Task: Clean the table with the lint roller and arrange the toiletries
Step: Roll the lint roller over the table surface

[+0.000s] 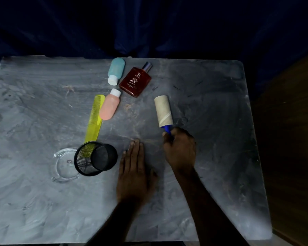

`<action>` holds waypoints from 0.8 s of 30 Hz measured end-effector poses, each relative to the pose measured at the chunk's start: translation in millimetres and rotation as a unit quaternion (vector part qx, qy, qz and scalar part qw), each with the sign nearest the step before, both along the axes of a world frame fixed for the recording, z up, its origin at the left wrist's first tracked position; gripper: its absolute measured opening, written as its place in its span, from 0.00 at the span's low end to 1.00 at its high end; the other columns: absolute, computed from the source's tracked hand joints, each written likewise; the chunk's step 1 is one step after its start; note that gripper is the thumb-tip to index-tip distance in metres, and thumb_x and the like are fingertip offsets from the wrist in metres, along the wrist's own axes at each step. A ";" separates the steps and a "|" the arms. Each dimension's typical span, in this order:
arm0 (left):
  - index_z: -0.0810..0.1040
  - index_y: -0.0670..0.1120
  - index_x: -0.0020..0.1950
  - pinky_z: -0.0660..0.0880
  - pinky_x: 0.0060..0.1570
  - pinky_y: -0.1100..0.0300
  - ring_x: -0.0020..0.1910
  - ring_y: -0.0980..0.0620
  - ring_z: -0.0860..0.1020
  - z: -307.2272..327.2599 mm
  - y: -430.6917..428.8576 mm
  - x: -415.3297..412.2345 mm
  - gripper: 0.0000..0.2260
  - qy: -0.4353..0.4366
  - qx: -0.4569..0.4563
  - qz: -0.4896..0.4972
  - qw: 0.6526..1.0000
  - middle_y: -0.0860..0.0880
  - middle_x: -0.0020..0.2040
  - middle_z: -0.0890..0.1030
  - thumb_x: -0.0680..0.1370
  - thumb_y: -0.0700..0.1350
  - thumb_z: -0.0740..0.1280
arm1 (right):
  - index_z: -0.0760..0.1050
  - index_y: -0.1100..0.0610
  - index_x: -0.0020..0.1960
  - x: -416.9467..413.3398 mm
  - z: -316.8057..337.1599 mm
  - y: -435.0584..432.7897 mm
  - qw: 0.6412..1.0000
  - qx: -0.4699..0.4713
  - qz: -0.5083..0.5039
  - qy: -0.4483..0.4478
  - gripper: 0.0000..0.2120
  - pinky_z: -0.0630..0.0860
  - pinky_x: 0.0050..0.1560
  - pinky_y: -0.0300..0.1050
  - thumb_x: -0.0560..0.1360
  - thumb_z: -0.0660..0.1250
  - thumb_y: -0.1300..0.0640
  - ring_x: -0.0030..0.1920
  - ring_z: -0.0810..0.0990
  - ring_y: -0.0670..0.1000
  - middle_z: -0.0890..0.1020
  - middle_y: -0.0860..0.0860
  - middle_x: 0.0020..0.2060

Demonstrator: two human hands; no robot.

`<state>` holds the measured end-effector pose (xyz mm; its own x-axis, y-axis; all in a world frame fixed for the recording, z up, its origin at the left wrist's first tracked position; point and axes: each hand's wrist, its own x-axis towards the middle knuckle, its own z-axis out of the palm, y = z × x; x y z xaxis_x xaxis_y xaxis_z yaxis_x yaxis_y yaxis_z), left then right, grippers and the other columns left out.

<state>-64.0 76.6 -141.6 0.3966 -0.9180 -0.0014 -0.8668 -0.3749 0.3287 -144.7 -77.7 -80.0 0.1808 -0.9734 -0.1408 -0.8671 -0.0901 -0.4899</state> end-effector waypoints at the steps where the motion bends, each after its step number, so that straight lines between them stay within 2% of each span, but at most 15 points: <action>1: 0.59 0.38 0.85 0.57 0.85 0.42 0.86 0.42 0.59 -0.3 0.0 0.2 0.38 -0.005 0.000 -0.002 1.000 0.40 0.86 0.59 0.79 0.55 0.62 | 0.81 0.58 0.52 -3.7 0.5 -3.1 1.000 0.003 -0.011 0.000 0.14 0.75 0.49 0.47 0.78 0.67 0.48 0.48 0.83 0.58 0.85 0.57 0.47; 5: 0.59 0.38 0.85 0.57 0.85 0.42 0.86 0.41 0.58 0.2 0.1 0.2 0.38 -0.008 0.008 0.000 1.000 0.40 0.87 0.59 0.79 0.54 0.62 | 0.81 0.57 0.52 -18.7 -1.9 -13.1 0.998 0.010 -0.054 -0.002 0.14 0.77 0.50 0.48 0.77 0.66 0.47 0.49 0.84 0.59 0.85 0.57 0.47; 11: 0.58 0.38 0.86 0.55 0.85 0.43 0.86 0.41 0.58 0.3 0.3 0.3 0.38 -0.006 0.015 0.005 1.000 0.41 0.87 0.58 0.79 0.54 0.61 | 0.81 0.57 0.51 -45.7 -0.6 -23.4 0.993 0.002 -0.115 -0.015 0.13 0.74 0.47 0.45 0.78 0.67 0.47 0.47 0.84 0.56 0.85 0.56 0.46; 16: 0.62 0.36 0.84 0.61 0.82 0.39 0.84 0.39 0.62 3.9 -0.5 -3.3 0.37 0.005 -0.014 0.004 1.000 0.39 0.85 0.62 0.78 0.53 0.61 | 0.78 0.55 0.60 -80.2 9.9 -35.3 0.990 0.049 -0.131 0.025 0.16 0.70 0.50 0.42 0.81 0.62 0.44 0.52 0.82 0.53 0.83 0.53 0.52; 18: 0.61 0.37 0.84 0.61 0.82 0.39 0.84 0.38 0.62 3.8 0.1 -3.2 0.37 0.002 -0.012 0.002 1.000 0.39 0.86 0.61 0.78 0.53 0.60 | 0.79 0.56 0.58 -94.3 8.0 -37.7 0.987 0.048 -0.153 0.016 0.16 0.71 0.50 0.42 0.80 0.64 0.44 0.51 0.82 0.54 0.83 0.53 0.51; 21: 0.60 0.39 0.85 0.60 0.82 0.40 0.84 0.37 0.61 1.5 1.6 -3.0 0.38 0.003 0.001 0.009 1.000 0.41 0.86 0.60 0.78 0.53 0.59 | 0.80 0.56 0.57 -108.3 6.4 -38.5 0.975 0.037 -0.218 -0.019 0.15 0.76 0.54 0.47 0.78 0.68 0.46 0.53 0.82 0.56 0.84 0.55 0.51; 24: 0.59 0.39 0.86 0.60 0.82 0.40 0.84 0.37 0.61 -0.7 2.4 -2.8 0.37 -0.003 0.007 0.011 1.000 0.41 0.86 0.60 0.78 0.54 0.58 | 0.79 0.56 0.60 -118.5 10.5 -39.0 0.968 0.047 -0.245 -0.004 0.14 0.75 0.55 0.46 0.79 0.68 0.48 0.56 0.82 0.55 0.83 0.55 0.54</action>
